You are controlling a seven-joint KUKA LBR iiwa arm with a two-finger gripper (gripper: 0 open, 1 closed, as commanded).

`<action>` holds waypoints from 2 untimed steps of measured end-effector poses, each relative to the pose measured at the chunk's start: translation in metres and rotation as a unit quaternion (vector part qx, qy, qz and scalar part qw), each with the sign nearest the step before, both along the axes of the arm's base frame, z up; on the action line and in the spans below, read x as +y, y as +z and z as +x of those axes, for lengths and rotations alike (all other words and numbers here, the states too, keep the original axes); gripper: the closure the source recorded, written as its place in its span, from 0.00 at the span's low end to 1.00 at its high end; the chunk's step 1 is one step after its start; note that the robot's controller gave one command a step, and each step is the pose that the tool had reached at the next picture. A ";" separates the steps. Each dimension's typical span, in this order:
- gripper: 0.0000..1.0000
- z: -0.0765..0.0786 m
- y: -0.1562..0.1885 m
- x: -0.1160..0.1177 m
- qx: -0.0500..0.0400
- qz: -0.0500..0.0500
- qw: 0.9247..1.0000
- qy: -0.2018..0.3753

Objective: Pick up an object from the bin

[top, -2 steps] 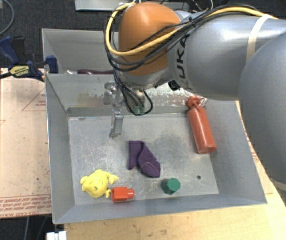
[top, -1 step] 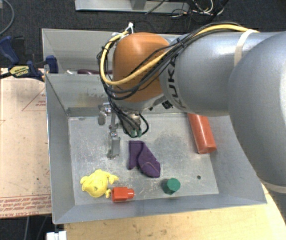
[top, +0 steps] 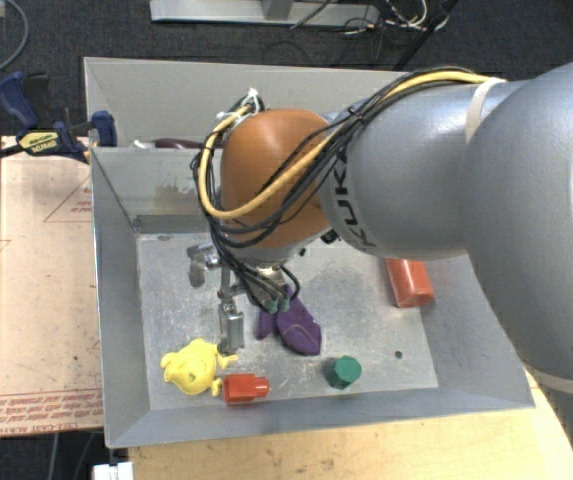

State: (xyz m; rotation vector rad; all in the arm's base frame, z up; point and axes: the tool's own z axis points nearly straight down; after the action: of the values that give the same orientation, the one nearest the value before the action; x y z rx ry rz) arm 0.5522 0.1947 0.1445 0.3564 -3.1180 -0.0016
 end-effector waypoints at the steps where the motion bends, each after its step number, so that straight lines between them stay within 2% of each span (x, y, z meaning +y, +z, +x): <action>1: 0.00 -0.021 0.008 0.007 -0.003 0.001 0.999 0.042; 2: 0.00 -0.028 -0.052 0.012 -0.004 0.002 0.998 0.063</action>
Offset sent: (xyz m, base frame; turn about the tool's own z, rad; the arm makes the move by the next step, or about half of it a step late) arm -0.0330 0.0132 -0.0745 -0.1235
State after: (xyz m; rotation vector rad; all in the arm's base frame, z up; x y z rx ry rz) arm 0.5242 0.2069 0.0927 0.5521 -3.0975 -0.0055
